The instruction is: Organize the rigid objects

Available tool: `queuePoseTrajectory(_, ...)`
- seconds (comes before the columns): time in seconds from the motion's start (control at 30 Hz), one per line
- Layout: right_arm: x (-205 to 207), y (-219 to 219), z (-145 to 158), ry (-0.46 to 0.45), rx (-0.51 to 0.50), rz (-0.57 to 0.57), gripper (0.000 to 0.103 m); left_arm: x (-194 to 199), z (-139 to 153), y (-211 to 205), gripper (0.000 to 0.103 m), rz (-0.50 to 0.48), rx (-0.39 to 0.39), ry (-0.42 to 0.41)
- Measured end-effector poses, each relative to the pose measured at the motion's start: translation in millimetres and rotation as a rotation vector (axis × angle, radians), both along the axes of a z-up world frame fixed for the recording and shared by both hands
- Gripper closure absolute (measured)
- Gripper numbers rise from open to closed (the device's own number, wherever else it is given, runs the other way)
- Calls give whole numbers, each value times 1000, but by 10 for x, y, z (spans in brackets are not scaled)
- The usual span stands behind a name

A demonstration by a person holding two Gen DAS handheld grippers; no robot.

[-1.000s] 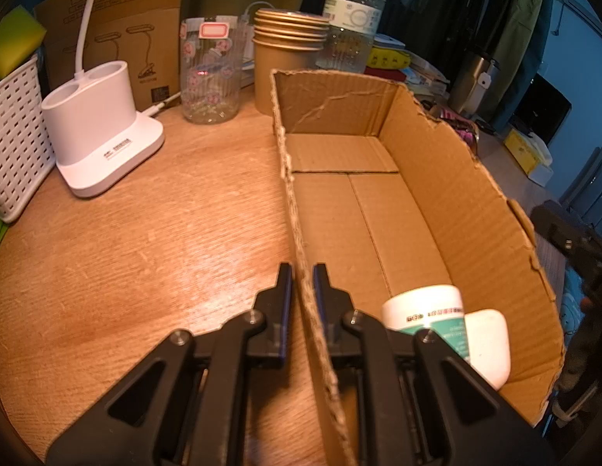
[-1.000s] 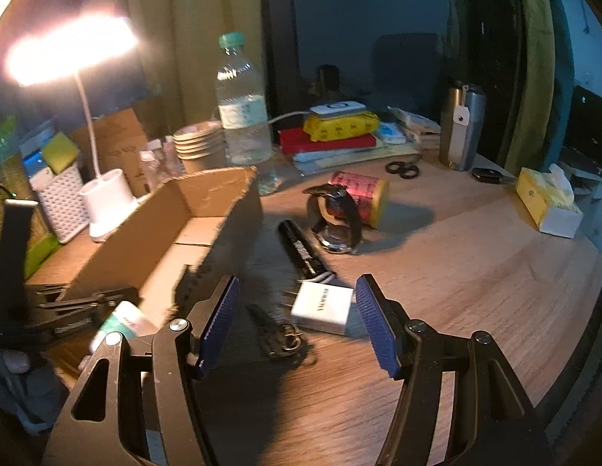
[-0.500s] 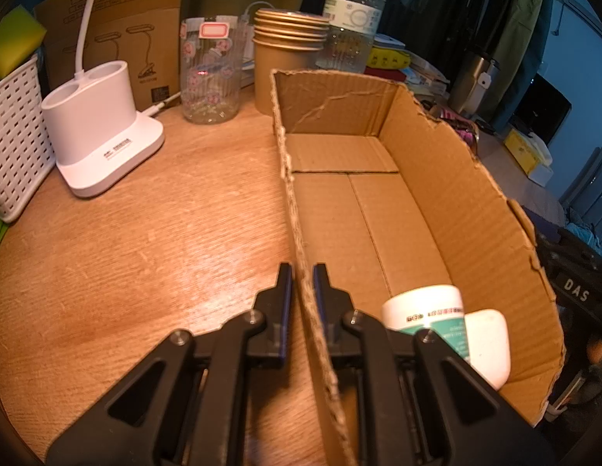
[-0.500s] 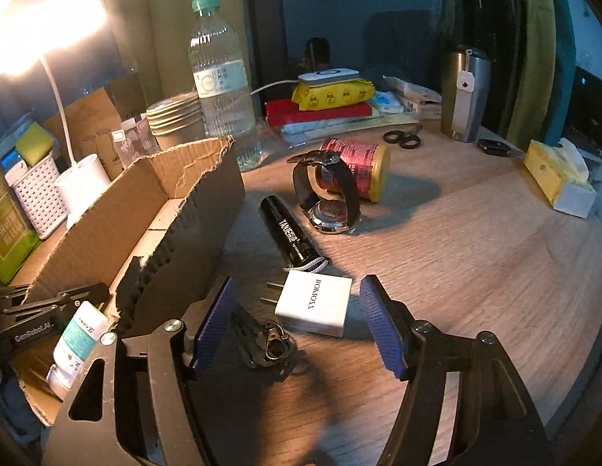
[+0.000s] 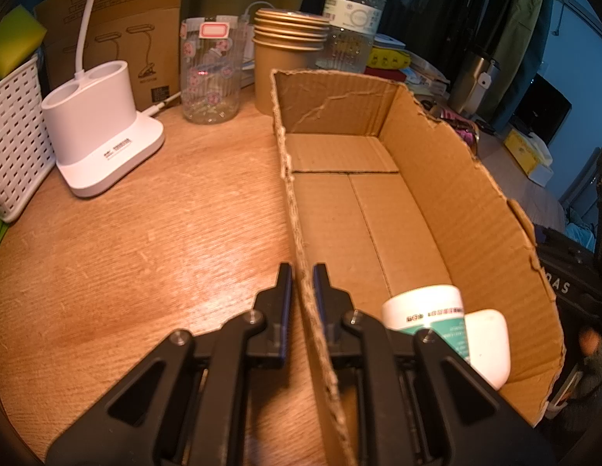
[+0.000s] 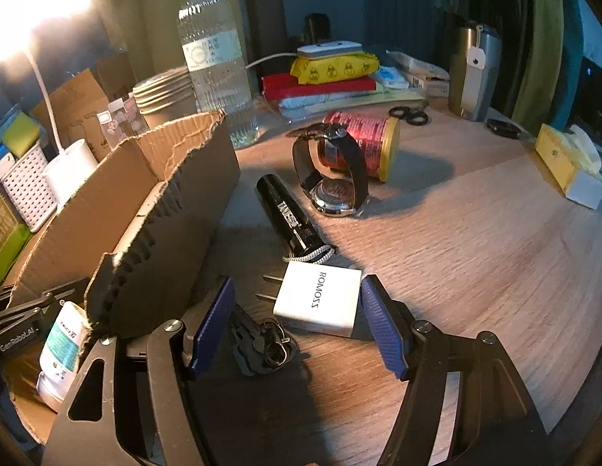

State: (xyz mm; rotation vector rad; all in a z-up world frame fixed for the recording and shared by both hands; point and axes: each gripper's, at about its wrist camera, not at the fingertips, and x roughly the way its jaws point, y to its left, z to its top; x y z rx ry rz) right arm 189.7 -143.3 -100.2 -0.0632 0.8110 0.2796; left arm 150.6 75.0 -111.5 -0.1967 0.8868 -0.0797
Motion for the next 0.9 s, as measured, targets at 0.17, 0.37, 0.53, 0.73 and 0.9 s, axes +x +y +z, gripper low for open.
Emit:
queuePoseTrajectory(0.17,43,12,-38,30,-5,-2,33,0,1,-1,91,0,0,0)
queuePoseTrajectory(0.37,62,32,-63,38,-20,-4,41,0,1,-1,91,0,0,0)
queuePoseTrajectory(0.53,47,12,-53,26,-10,-3,42,0,0,1,91,0,0,0)
queuePoseTrajectory(0.73,-12,-12,-12,-5,3,-3,42,0,-1,1,91,0,0,0)
queuePoseTrajectory(0.9,-37,-31,11,-17,16,-5,42,0,-1,1,91,0,0,0)
